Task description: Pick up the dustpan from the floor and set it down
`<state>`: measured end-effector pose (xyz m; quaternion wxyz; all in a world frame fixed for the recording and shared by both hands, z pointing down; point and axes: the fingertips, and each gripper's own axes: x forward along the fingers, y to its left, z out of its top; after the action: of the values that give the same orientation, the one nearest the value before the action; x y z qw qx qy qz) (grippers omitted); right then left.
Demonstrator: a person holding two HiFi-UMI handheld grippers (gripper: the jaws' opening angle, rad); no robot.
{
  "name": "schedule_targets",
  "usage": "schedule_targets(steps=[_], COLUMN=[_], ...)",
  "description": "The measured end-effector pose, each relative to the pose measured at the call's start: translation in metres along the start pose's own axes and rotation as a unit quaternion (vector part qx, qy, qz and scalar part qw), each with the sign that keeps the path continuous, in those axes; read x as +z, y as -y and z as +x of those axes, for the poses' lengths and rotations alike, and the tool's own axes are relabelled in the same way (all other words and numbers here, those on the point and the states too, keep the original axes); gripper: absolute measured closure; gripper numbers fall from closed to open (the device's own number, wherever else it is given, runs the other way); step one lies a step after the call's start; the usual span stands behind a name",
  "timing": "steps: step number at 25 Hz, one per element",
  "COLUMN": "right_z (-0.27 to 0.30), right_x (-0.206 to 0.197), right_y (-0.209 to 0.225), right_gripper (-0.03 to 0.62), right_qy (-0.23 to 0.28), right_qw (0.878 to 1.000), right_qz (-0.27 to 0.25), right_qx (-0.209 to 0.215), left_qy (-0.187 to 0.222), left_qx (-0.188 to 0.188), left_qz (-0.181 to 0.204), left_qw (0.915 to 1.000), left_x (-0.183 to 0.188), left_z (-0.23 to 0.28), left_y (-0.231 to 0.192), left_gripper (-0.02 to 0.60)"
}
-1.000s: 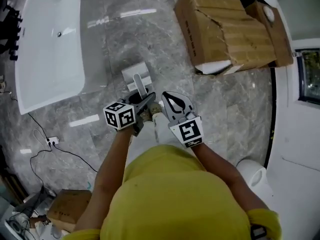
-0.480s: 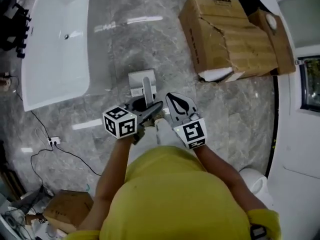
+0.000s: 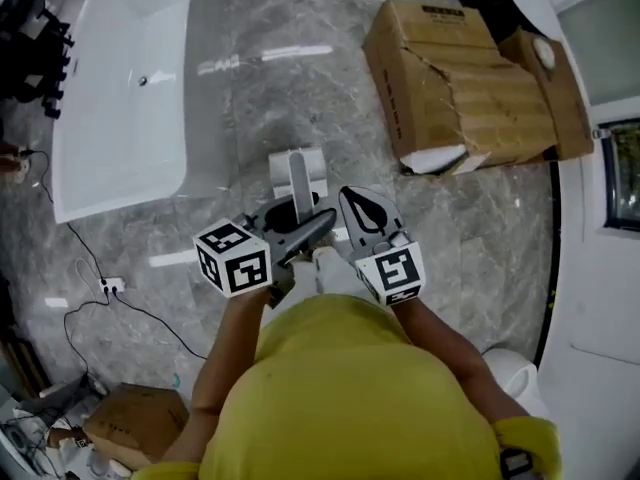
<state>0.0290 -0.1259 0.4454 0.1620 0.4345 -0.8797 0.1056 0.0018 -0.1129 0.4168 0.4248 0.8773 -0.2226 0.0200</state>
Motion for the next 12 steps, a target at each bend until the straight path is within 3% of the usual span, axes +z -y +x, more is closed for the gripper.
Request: schedule_targets(steps=[6, 12], right_z=[-0.005, -0.007], right_x=[0.004, 0.007], right_y=[0.000, 0.002], right_gripper=[0.583, 0.583], right_qy=[0.007, 0.010], right_qw=[1.000, 1.000], right_qz=[-0.001, -0.001], right_qx=[-0.004, -0.007], left_qy=[-0.016, -0.020], left_qx=[-0.002, -0.005], left_qz=[0.046, 0.053], left_qw=[0.9988, 0.9984], left_x=[0.007, 0.009], left_z=[0.001, 0.002], left_y=[0.021, 0.024], left_gripper=[0.374, 0.373])
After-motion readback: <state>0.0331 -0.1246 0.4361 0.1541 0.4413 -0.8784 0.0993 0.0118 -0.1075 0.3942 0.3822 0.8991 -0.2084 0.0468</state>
